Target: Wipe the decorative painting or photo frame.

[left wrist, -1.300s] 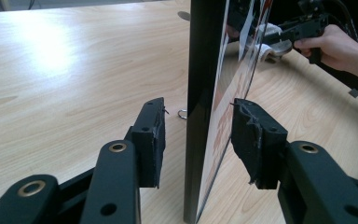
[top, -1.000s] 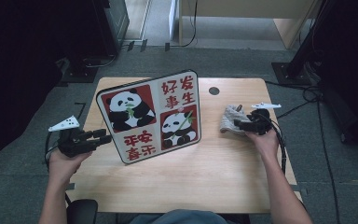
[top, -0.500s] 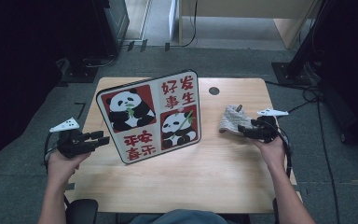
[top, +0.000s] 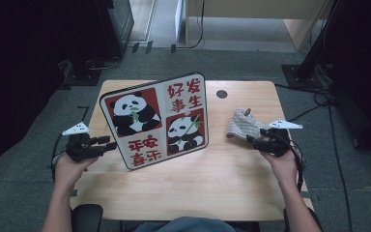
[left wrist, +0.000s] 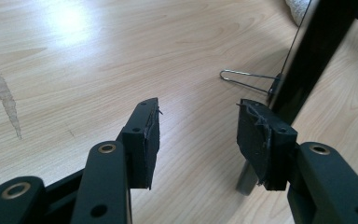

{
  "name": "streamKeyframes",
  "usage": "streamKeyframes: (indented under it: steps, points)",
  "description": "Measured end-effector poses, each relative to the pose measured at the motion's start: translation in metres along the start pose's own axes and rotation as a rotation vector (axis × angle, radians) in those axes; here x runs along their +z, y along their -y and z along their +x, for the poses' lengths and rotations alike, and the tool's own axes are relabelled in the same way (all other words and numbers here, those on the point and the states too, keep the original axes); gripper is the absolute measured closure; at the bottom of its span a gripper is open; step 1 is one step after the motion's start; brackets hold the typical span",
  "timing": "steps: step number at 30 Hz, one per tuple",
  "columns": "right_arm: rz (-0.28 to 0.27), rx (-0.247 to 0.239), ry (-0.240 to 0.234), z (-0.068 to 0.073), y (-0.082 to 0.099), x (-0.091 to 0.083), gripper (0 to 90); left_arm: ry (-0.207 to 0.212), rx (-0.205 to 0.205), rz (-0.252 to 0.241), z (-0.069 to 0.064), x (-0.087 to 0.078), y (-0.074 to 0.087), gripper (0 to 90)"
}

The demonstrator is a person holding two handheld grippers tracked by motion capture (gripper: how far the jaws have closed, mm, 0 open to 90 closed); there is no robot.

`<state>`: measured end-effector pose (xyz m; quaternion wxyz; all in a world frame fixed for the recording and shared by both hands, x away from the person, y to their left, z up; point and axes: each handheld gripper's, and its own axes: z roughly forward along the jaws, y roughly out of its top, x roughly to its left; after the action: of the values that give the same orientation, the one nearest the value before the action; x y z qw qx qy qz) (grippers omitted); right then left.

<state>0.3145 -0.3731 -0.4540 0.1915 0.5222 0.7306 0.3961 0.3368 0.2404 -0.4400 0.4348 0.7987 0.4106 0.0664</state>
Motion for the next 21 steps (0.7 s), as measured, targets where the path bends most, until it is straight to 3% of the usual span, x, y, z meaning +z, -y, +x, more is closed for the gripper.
streamKeyframes:
  steps: [9, 21]
  points:
    - [0.018, -0.020, -0.032, 0.016, 0.013, -0.007, 33.8, -0.008, 0.006, 0.018, 0.005, 0.011, 0.001, 48.6]
    - [0.043, -0.072, -0.086, 0.032, 0.026, -0.001, 35.1, -0.020, 0.011, 0.021, 0.012, 0.022, 0.002, 46.9]
